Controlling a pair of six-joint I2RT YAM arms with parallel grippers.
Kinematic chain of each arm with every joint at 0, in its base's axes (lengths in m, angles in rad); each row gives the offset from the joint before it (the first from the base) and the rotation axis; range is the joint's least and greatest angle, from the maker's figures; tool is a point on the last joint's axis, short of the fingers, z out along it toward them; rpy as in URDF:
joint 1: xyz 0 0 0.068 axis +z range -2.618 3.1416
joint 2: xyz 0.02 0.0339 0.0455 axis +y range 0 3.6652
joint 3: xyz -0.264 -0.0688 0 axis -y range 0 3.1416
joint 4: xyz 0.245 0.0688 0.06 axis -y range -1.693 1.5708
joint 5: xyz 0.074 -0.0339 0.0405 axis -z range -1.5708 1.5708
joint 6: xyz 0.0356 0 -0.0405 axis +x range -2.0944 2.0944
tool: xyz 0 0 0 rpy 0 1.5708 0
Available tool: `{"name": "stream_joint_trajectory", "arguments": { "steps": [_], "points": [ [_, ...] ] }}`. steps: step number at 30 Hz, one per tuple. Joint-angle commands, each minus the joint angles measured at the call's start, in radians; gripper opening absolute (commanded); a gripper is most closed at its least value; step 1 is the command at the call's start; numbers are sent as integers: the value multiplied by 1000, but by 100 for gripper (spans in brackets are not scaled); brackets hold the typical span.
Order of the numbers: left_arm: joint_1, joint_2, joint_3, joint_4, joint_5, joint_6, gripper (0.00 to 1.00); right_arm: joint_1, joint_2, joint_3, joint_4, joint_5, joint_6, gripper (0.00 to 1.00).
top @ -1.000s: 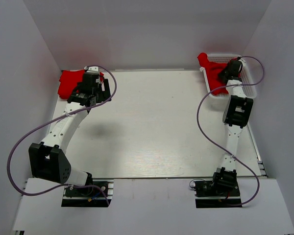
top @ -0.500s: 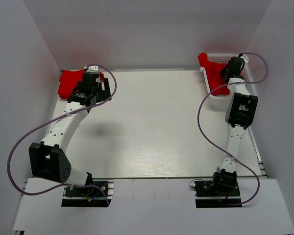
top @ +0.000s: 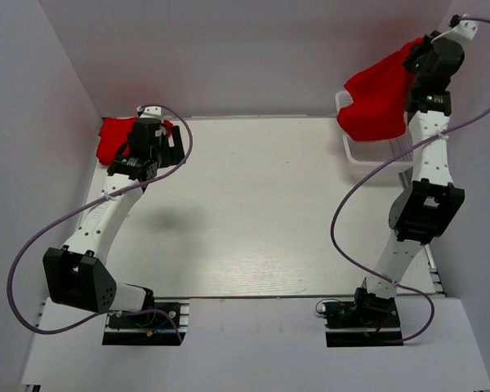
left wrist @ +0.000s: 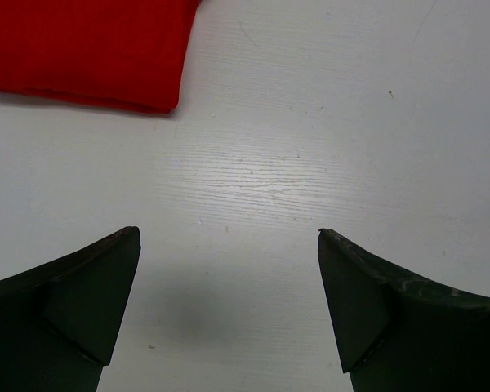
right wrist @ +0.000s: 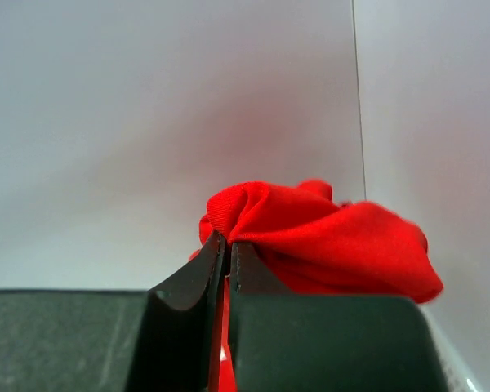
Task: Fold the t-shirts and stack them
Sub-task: Move the tshirt to the center of the board
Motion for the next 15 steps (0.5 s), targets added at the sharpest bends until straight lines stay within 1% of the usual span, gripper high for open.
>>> {"name": "stream_joint_trajectory", "arguments": {
  "steps": [1, 5, 7, 8, 10, 12, 13, 15],
  "points": [
    [5, -70, 19, 20, 25, 5, 100, 3, -68, 108, -16, -28, -55, 0],
    [5, -93, 10, 20, 45, -4, 100, 7, -144, 151, -45, -105, -71, 0],
    [5, -93, 10, 20, 45, -4, 100, 10, -164, 156, -42, -174, -75, 0],
    [5, -104, 10, 20, 45, -4, 100, 14, -189, 165, -80, -207, -75, 0],
    [5, -104, 22, 9, 54, -15, 100, 19, -222, 168, -94, -260, -72, 0],
    [5, -104, 31, -2, 64, -15, 100, 28, -238, 168, -99, -338, -71, 0],
    [5, -104, 31, -17, 73, -24, 100, 31, -250, 168, -100, -407, -72, 0],
    [5, -104, 54, -31, 73, -24, 100, 49, -279, 158, -100, -467, -78, 0]
  ]
}}
